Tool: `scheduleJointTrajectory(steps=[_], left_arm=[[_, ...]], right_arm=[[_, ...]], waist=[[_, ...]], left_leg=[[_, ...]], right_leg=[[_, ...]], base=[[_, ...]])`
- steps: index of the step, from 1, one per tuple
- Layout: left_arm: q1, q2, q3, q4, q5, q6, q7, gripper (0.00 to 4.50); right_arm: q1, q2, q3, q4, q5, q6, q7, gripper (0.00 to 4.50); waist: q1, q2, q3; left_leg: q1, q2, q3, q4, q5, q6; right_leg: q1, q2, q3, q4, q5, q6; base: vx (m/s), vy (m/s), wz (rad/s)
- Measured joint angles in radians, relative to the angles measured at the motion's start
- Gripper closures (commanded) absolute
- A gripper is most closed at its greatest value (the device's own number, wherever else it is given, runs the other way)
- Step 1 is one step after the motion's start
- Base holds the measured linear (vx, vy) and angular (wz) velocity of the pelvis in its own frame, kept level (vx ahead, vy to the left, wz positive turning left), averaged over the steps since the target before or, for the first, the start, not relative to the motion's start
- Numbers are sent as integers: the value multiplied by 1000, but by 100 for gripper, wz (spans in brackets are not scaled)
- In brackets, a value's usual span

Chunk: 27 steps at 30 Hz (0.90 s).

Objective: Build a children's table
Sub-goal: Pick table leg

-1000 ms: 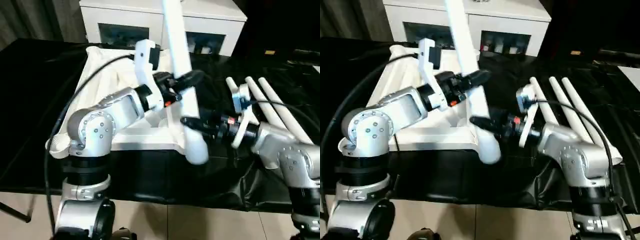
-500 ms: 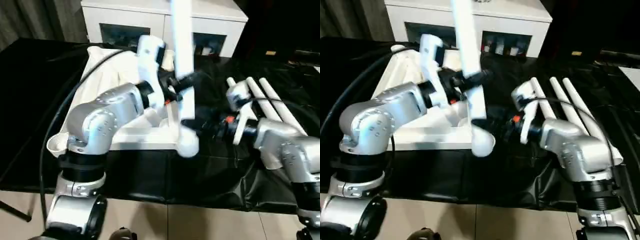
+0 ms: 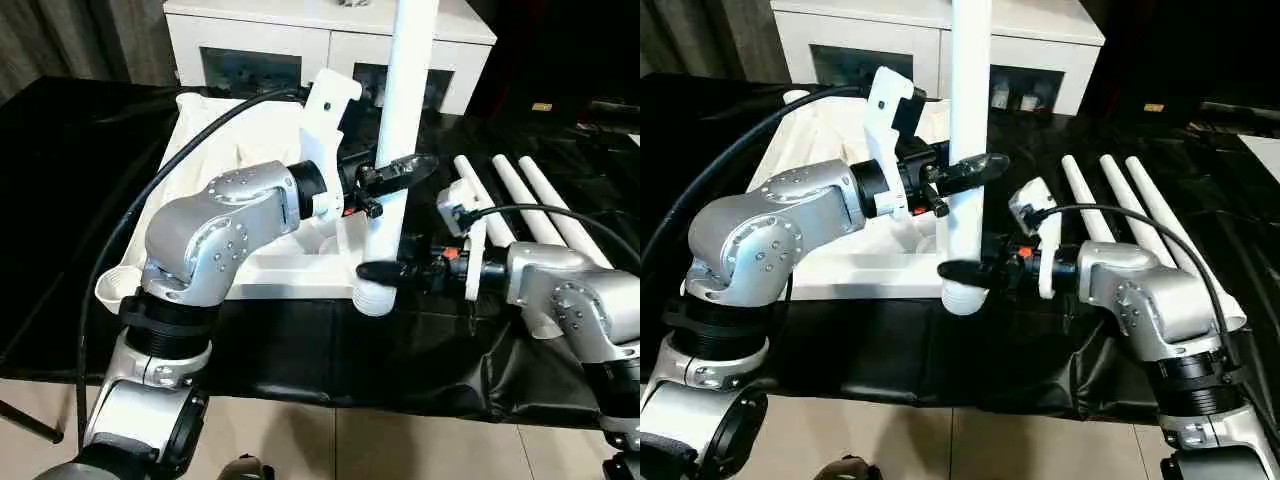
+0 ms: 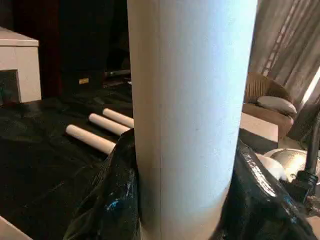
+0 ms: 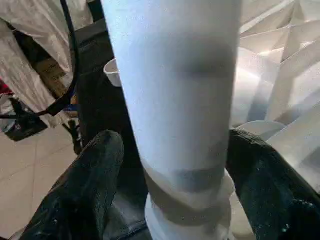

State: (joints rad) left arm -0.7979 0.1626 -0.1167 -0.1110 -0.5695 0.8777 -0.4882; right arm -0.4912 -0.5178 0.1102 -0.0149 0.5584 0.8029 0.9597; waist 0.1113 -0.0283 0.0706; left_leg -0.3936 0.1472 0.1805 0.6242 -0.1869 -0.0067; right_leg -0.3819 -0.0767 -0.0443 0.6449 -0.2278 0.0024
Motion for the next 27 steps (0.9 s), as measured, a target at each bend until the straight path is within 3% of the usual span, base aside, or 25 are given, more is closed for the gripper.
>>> scheduleJointTrajectory(steps=[18, 27], left_arm=[[1, 10, -40, -5, 0, -4, -62, 270], [1, 11, -48, -12, 5, -4, -72, 270]], right_arm=[[0, 1, 16, 27, -20, -27, 21, 112], [0, 2, 25, 27, -23, -31, 43, 199]], waist=[[0, 0, 0], [0, 0, 0]], left_leg=[[0, 0, 0, 0, 1, -1], [0, 0, 0, 0, 1, 0]], right_leg=[[0, 0, 0, 0, 1, 0], [0, 0, 0, 1, 1, 0]], base=[[0, 0, 0], [0, 0, 0]])
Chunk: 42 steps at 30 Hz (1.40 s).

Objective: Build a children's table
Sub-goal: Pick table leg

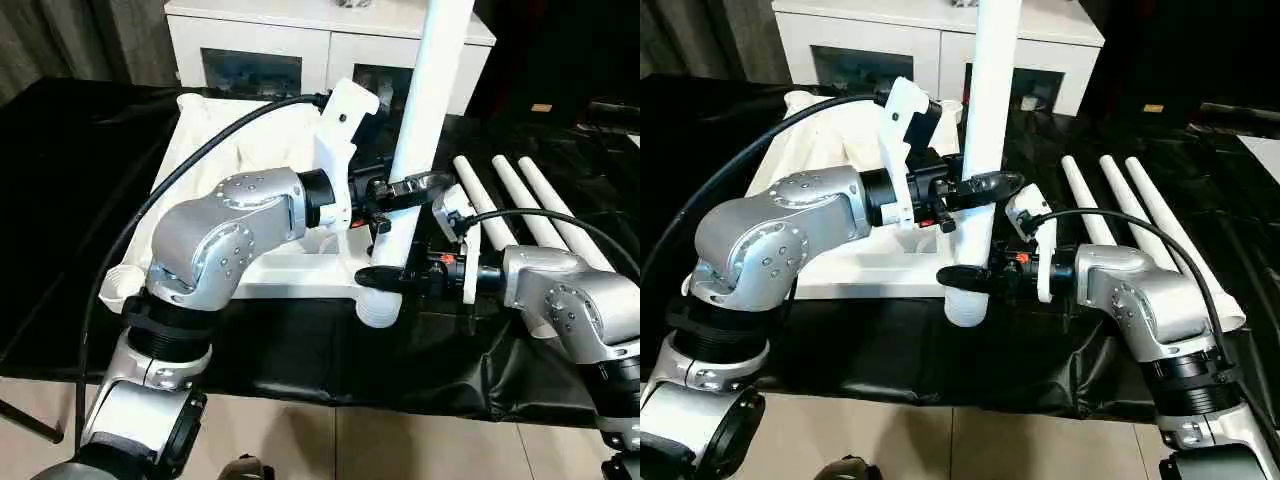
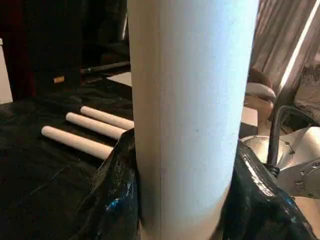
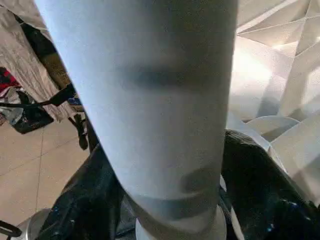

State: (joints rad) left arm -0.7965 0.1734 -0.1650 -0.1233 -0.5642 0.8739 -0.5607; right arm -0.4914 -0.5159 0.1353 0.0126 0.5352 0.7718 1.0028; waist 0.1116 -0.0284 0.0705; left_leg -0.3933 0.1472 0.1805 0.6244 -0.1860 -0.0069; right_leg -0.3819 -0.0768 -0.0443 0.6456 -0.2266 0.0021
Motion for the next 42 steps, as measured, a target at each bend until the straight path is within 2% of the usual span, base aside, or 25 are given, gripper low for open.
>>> scheduleJointTrajectory(steps=[5, 16, 18, 24, 27, 28, 30, 34, 37, 40, 41, 42], left_arm=[[0, 0, -1, 1, 1, 0, -1, 270], [0, -2, -4, 1, 2, 0, -2, 270], [0, 1, -3, 2, 9, 0, -1, 214], [-1, 2, 35, 24, -30, 20, -18, 157], [-1, 5, 49, 25, -38, 25, -30, 134], [-1, 3, 62, 28, -54, 31, -35, 114], [-1, 0, 91, 32, -83, 46, -42, 109], [0, -6, 132, 31, -120, 50, -51, 66], [53, 7, 170, -3, -101, -35, -31, 66], [183, 29, 214, -63, 8, -148, 76, 66], [222, 40, 219, -72, 55, -178, 117, 66], [286, 47, 224, -102, 124, -232, 179, 66]], right_arm=[[0, 0, 15, -2, -13, -20, 11, 243], [0, 1, 22, -4, -23, -32, 16, 256], [0, 2, 22, -4, -23, -33, 9, 257], [10, 16, 6, -6, -27, -37, -22, 259], [16, 22, -28, 0, -28, -38, -57, 261], [20, 22, -42, -2, -27, -38, -64, 262], [30, 18, -70, -5, -22, -38, -81, 262], [45, -2, -136, -6, -17, -41, -110, 262], [81, 5, -178, -8, -51, -108, -194, 262], [119, 81, -235, -9, -160, -277, -381, 262], [130, 84, -231, -14, -204, -320, -434, 262], [154, 86, -214, -43, -279, -365, -507, 262]], waist=[[0, 0, 0], [0, 0, 0], [0, 0, 0], [0, 1, -1], [0, 2, -1], [0, 2, -1], [1, 5, -1], [1, 9, -3], [-3, 16, -4], [-21, 26, -6], [-23, 29, -6], [-26, 35, -10]], left_leg=[[0, 0, 0, 0, 0, 0], [0, 0, 0, 0, 0, 0], [0, 0, 0, 0, 0, 0], [0, 0, 0, 0, -1, -2], [0, 0, 0, 0, -2, -3], [0, 0, 0, 0, -1, -3], [0, 0, 0, 0, -1, -3], [1, 0, 0, 0, -1, -4], [1, 0, 0, 0, -1, -4], [2, 0, 0, -1, -1, -5], [2, 0, 0, -2, 0, -6], [3, 0, 0, -3, -1, -6]], right_leg=[[0, 0, 0, 0, 0, 0], [0, 0, 0, 0, 0, 0], [0, 0, 0, 0, 0, 0], [0, 0, 0, 0, 0, 0], [0, 0, 0, 0, 1, -1], [0, 0, 0, 0, 1, -1], [0, 0, 0, 0, 1, -2], [0, 0, 0, 0, 2, -2], [1, 0, 0, 0, 2, -1], [1, 0, 0, 0, 2, -1], [0, 0, 0, 0, 3, 0], [1, 0, 0, -2, 2, 0]], base=[[0, 0, 0], [0, 0, 0], [0, 0, 0], [0, 0, 0], [0, 0, 0], [0, 0, 0], [0, 0, 0], [0, 0, 0], [0, 0, 0], [0, 0, 0], [0, 0, 0], [0, 0, 0]])
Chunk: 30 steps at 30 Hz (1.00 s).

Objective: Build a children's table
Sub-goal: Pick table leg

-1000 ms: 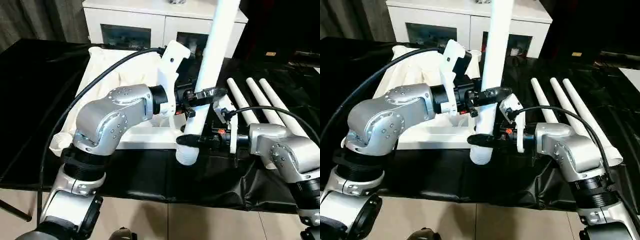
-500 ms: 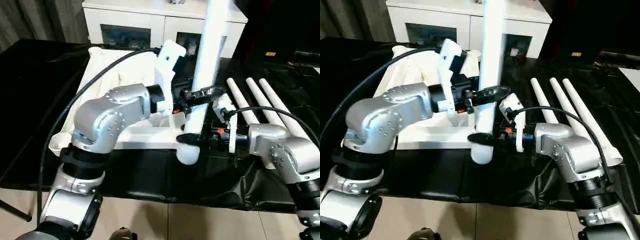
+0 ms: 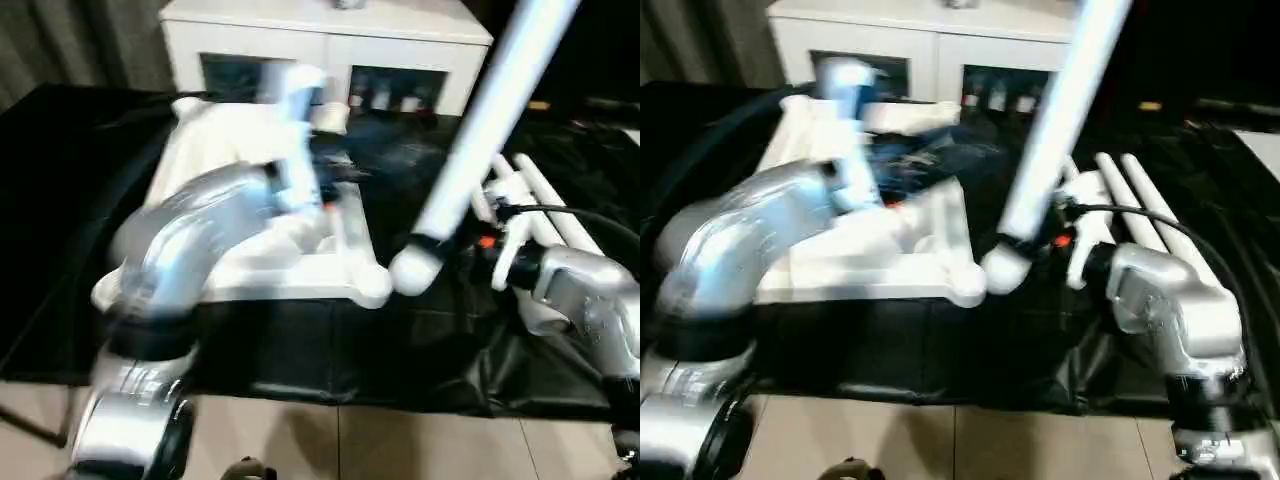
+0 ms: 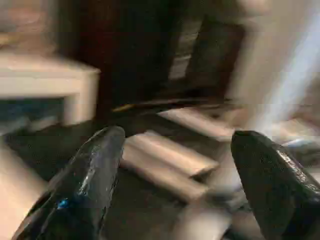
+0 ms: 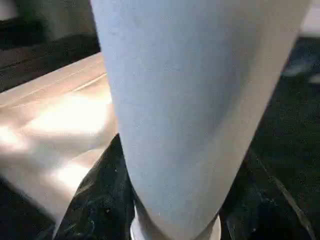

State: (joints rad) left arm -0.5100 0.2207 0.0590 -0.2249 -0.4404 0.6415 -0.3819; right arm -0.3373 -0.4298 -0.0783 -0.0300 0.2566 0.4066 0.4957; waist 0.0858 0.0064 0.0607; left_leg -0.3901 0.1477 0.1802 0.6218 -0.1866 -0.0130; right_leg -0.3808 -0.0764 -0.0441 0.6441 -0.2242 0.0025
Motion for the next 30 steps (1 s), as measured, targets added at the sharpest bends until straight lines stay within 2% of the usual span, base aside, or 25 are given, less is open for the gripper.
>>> scheduleJointTrajectory(steps=[1, 3, 6, 9, 10, 11, 12, 13, 14, 15, 16, 17, 18, 19, 20, 21, 22, 23, 24, 26, 27, 28, 30], left_arm=[[94, 15, 16, -22, 77, -45, 72, 66], [190, 7, 54, -22, 145, -56, 156, 66], [264, -27, 59, -49, 222, -63, 270, 66], [306, -45, 16, -67, 277, -107, 327, 66], [312, -52, 9, -66, 284, -115, 334, 66], [311, -67, 0, -65, 289, -126, 344, 66], [310, -82, -4, -61, 297, -136, 356, 66], [310, -91, -10, -57, 306, -145, 367, 66], [310, -94, -18, -54, 323, -161, 378, 66], [310, -95, -22, -53, 340, -176, 388, 66], [312, -106, -22, -48, 357, -179, 404, 66], [311, -111, -23, -44, 364, -180, 415, 66], [310, -119, -30, -43, 375, -185, 424, 66], [310, -124, -56, -39, 388, -193, 433, 66], [310, -129, -68, -40, 389, -196, 434, 66], [308, -130, -75, -40, 393, -203, 433, 66], [308, -128, -78, -40, 397, -208, 433, 66], [308, -119, -78, -33, 401, -209, 433, 66], [309, -116, -78, -26, 406, -209, 432, 66], [310, -114, -77, -15, 414, -210, 430, 66], [310, -117, -76, -15, 414, -213, 427, 66], [310, -123, -73, -15, 408, -223, 416, 66], [309, -122, -78, -15, 404, -233, 408, 66]], right_arm=[[37, 16, 1, -42, -42, -14, -62, 262], [73, 76, -17, -79, -37, 13, -107, 262], [106, 189, -26, -115, 9, 61, -163, 262], [145, 210, 25, -125, 4, 49, -190, 262], [159, 221, 32, -123, 3, 45, -195, 262], [167, 230, 35, -114, 0, 35, -204, 262], [170, 231, 41, -103, -14, 21, -211, 262], [172, 231, 46, -95, -26, 11, -218, 262], [170, 231, 49, -86, -45, -7, -227, 262], [165, 230, 49, -84, -63, -16, -234, 262], [153, 228, 53, -77, -90, -16, -252, 262], [146, 218, 53, -75, -109, -16, -271, 262], [139, 200, 51, -72, -127, -14, -290, 262], [139, 174, 48, -65, -154, -13, -315, 262], [138, 166, 43, -63, -164, -13, -325, 262], [136, 169, 34, -64, -168, -16, -331, 262], [135, 176, 23, -64, -166, -19, -335, 262], [142, 195, 11, -63, -155, -21, -334, 262], [147, 205, 12, -64, -146, -26, -333, 262], [158, 223, 22, -66, -138, -29, -325, 262], [167, 225, 25, -74, -126, -28, -312, 262], [183, 227, 30, -91, -107, -25, -296, 262], [187, 230, 42, -98, -87, -22, -273, 262]], waist=[[-9, 3, -2], [-18, 1, -1], [-21, 1, -1], [-23, 4, -1], [-28, 7, 0], [-46, 12, 0], [-55, 16, 2], [-61, 17, 3], [-66, 13, 1], [-69, 9, -1], [-68, 5, -2], [-63, 1, -5], [-45, -4, -5], [-28, -13, -3], [-20, -15, -4], [-16, -9, -7], [-11, -2, -10], [-7, 0, -10], [-5, 3, -11], [-1, 6, -10], [3, 7, -9], [8, 8, -9], [11, 10, -7]], left_leg=[[1, 0, 0, -2, 0, 0], [0, 2, -1, -2, 0, -1], [0, 3, -1, -2, 1, -2], [3, 7, -8, -2, 2, -3], [-1, 6, -27, -3, 3, -5], [-14, -1, -66, -1, 6, -10], [-18, -9, -98, -1, 10, -15], [-19, -19, -127, -1, 13, -20], [-22, -35, -168, -2, 18, -29], [-24, -45, -195, -5, 25, -40], [-17, -42, -200, -22, 28, -46], [-18, -42, -189, -29, 22, -36], [-33, -33, -156, 21, -4, 9], [-37, -29, -108, 80, -14, 30], [-26, -34, -87, 78, -14, 30], [-14, -37, -80, 54, -13, 31], [-1, -38, -76, 17, -25, 26], [-6, -24, -80, 10, -20, 8], [-5, -14, -80, 10, -17, 3], [-5, -9, -79, 10, -15, -2], [-5, -7, -74, 9, -14, -3], [-2, -3, -63, 6, -14, -3], [6, 0, -53, -1, -12, -15]], right_leg=[[2, 1, 0, -1, -1, 2], [1, 2, -1, -1, -1, 3], [1, 3, -1, -2, -1, 3], [11, 12, -2, -12, 0, 4], [22, 17, -12, -20, 2, -1], [28, 19, -37, -21, 1, -13], [29, 22, -52, -11, -10, -45], [34, 26, -51, 9, -30, -77], [37, 31, -44, 32, -60, -106], [33, 36, -44, 39, -71, -106], [33, 39, -48, 41, -73, -100], [38, 41, -50, 34, -68, -91], [39, 42, -51, 25, -58, -63], [40, 42, -50, 22, -54, -54], [39, 46, -50, 18, -53, -52], [33, 56, -52, 14, -51, -51], [26, 70, -59, 10, -44, -52], [22, 77, -68, 1, -36, -55], [19, 82, -71, -1, -33, -57], [16, 83, -73, 5, -33, -63], [16, 83, -74, 5, -31, -70], [17, 82, -74, 3, -31, -71], [21, 81, -74, -2, -35, -74]], base=[[0, 0, 0], [0, 0, 0], [0, 0, 0], [0, 0, 0], [-11, -31, 29], [-11, -31, 29], [-10, -68, 55], [-7, -111, 57], [-7, -111, 57], [-15, -180, 47], [1, -227, 27], [1, -227, 27], [21, -214, 5], [1, -193, -3], [1, -193, -3], [-23, -167, -1], [-22, -136, 0], [-22, -136, 0], [-13, -97, 2], [-16, -57, 2], [0, 0, 0], [0, 0, 0], [0, 0, 0]])
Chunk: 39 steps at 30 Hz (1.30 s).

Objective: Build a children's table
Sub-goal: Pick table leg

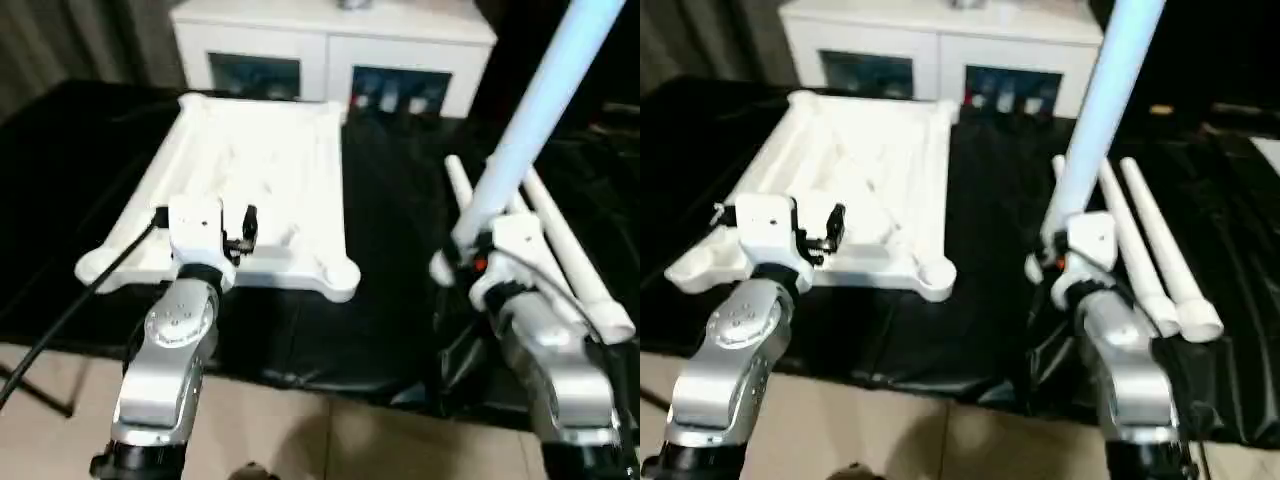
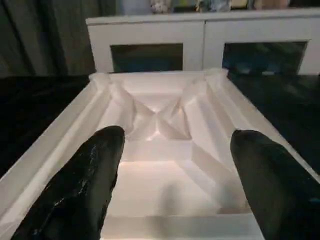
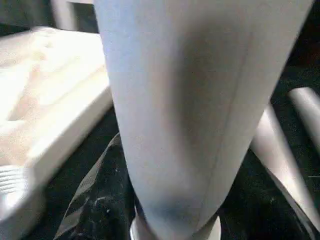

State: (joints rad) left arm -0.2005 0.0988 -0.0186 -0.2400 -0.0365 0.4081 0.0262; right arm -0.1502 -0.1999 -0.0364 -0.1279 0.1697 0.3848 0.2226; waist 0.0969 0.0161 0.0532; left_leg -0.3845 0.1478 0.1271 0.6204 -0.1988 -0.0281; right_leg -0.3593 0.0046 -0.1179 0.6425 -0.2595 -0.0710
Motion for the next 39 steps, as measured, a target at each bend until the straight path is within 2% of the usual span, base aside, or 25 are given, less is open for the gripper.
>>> scheduleJointTrajectory(steps=[1, 5, 7, 8, 10, 13, 14, 15, 16, 17, 18, 19, 20, 21, 22, 24, 25, 26, 27, 28, 29, 31, 33, 36, 39], left_arm=[[0, 2, -1, 0, 0, -2, -1, 66], [1, 10, 3, 1, -5, -2, -3, 66], [1, 12, 5, 3, -5, -2, -11, 66], [1, 12, 4, 3, -5, -2, -15, 66], [1, 11, 0, 4, -5, -2, -26, 66], [-1, 4, -21, 6, -8, -2, -37, 66], [-1, 6, -20, 6, -8, -2, -37, 66], [0, 12, -17, 7, -8, -2, -37, 66], [3, 19, -7, 10, -7, -3, -37, 66], [4, 25, 7, 13, -6, -3, -36, 66], [4, 25, 12, 13, -6, -3, -35, 66], [4, 23, 11, 13, -6, -3, -36, 66], [2, 19, 6, 12, -5, -4, -37, 66], [4, 10, -1, 17, -3, -6, -39, 66], [6, -9, -36, 21, -3, -6, -46, 66], [7, -10, -55, 17, -6, -7, -55, 66], [8, -2, -51, 9, -10, -10, -65, 66], [10, 7, -47, -7, -16, -10, -76, 66], [17, 20, -43, -18, -23, -11, -90, 66], [33, 45, -41, -26, -37, -14, -126, 66], [48, 71, -44, -28, -51, -19, -167, 66], [77, 125, -52, -28, -81, -30, -259, 66], [86, 173, -73, -29, -110, -37, -360, 37], [83, 286, -113, -46, -159, -38, -538, 18], [23, 397, -147, -16, -184, -43, -720, 7]], right_arm=[[3, 0, 6, -5, 10, 0, 9, 262], [-1, 10, 10, -18, 28, 0, 37, 262], [-5, 13, 14, -20, 35, 0, 55, 262], [-5, 14, 14, -21, 39, 0, 63, 262], [-5, 10, 14, -22, 52, 0, 73, 262], [-5, -5, 13, -22, 56, 0, 81, 262], [-5, -4, 14, -22, 56, 0, 82, 262], [-8, 1, 18, -22, 56, 0, 85, 262], [-18, 9, 35, -21, 57, 1, 90, 262], [-25, 14, 45, -22, 57, 1, 93, 262], [-26, 15, 46, -22, 57, 1, 97, 262], [-26, 13, 44, -22, 56, 0, 100, 262], [-26, 8, 43, -22, 56, 0, 101, 262], [-19, -4, 37, -19, 56, -1, 101, 262], [-4, -15, 22, -13, 56, 0, 101, 262], [-6, -23, 2, -7, 55, 0, 99, 262], [-9, -23, 1, -10, 56, -1, 100, 262], [-14, -24, 2, -13, 56, -2, 102, 262], [-13, -17, 3, -15, 59, -2, 105, 262], [-14, -10, 20, -18, 70, -1, 124, 262], [-14, -13, 29, -23, 80, -1, 144, 262], [-14, -29, 31, -25, 111, 0, 186, 262], [-14, -53, 21, -27, 142, 7, 225, 263], [-13, -88, 19, -30, 189, 25, 306, 263], [-13, -131, 25, -33, 223, 46, 391, 263]], waist=[[-1, 2, 1], [-14, 8, 19], [-30, 6, 19], [-38, 4, 18], [-41, 2, 17], [-32, 9, 10], [-31, 10, 7], [-35, 8, 4], [-43, -1, 0], [-52, -3, -2], [-59, -8, -5], [-71, -25, -12], [-79, -48, -15], [-83, -55, -13], [-76, -50, -11], [-62, -37, -11], [-57, -23, -13], [-56, -5, -11], [-52, 3, -12], [-61, 3, -15], [-60, 2, -15], [-54, 1, -16], [-45, -1, -15], [-43, -3, -14], [-41, -10, -9]], left_leg=[[4, 2, 2, -2, 0, -1], [71, 10, 16, -28, -16, -19], [87, 9, 16, -29, -24, -20], [89, 9, 16, -29, -27, -20], [84, 7, 20, -30, -34, -18], [68, 7, 16, -14, -41, 3], [69, 6, 15, -15, -47, 5], [69, 1, 14, -14, -54, 6], [72, -11, 8, -14, -61, 11], [74, -17, 1, -9, -68, 13], [75, -24, -3, -6, -75, 14], [75, -36, 0, -1, -84, 13], [74, -54, 5, 11, -97, 25], [67, -58, 2, 40, -118, 48], [61, -55, -12, 77, -129, 114], [37, -49, -19, 116, -122, 103], [26, -39, -24, 94, -108, 81], [22, -22, -27, 49, -77, 42], [22, -9, -26, 49, -60, -4], [22, -10, -26, 49, -60, -1], [16, -13, -23, 50, -57, 0], [5, -19, -17, 54, -55, 3], [-7, -22, -12, 54, -50, 8], [-3, -20, -2, 45, -45, 13], [11, -8, 19, 33, -39, 1]], right_leg=[[5, 0, 0, -4, 1, 1], [66, -4, -12, -51, -3, 8], [86, -14, -24, -56, -5, 11], [90, -15, -24, -59, -5, 12], [96, -17, -23, -66, -5, 13], [94, -16, -22, -67, -11, 27], [92, -16, -21, -70, -14, 31], [82, -21, -17, -61, -20, 30], [43, -35, 3, 7, -30, 40], [7, -50, 21, 68, -32, 51], [-32, -69, 42, 99, -27, 72], [-73, -99, 74, 71, -9, 92], [-78, -125, 99, 8, 36, 105], [-71, -127, 114, 22, 42, 118], [-47, -114, 119, 13, 30, 105], [-16, -101, 113, -8, 30, 98], [4, -91, 100, -16, 28, 95], [16, -77, 87, -17, 24, 90], [18, -73, 78, -14, 21, 90], [13, -75, 76, -17, 21, 75], [8, -80, 75, -17, 21, 73], [-2, -86, 81, -13, 25, 79], [-14, -92, 82, -13, 31, 89], [-14, -97, 82, -13, 33, 93], [-7, -98, 81, -12, 33, 93]], base=[[0, 0, 0], [0, 0, 0], [52, 49, -14], [57, 45, -14], [92, 29, -7], [120, 33, -2], [141, 36, 4], [189, 26, 7], [197, -19, -3], [197, -19, -3], [133, -46, -13], [0, 0, 0], [0, 0, 0], [0, 0, 0], [70, -8, 14], [75, -21, 7], [69, -11, -1], [69, -11, -1], [61, 59, -5], [86, 91, 1], [86, 91, 1], [28, 68, 3], [-2, 30, 0], [-20, -6, 2], [-63, -37, 9]])
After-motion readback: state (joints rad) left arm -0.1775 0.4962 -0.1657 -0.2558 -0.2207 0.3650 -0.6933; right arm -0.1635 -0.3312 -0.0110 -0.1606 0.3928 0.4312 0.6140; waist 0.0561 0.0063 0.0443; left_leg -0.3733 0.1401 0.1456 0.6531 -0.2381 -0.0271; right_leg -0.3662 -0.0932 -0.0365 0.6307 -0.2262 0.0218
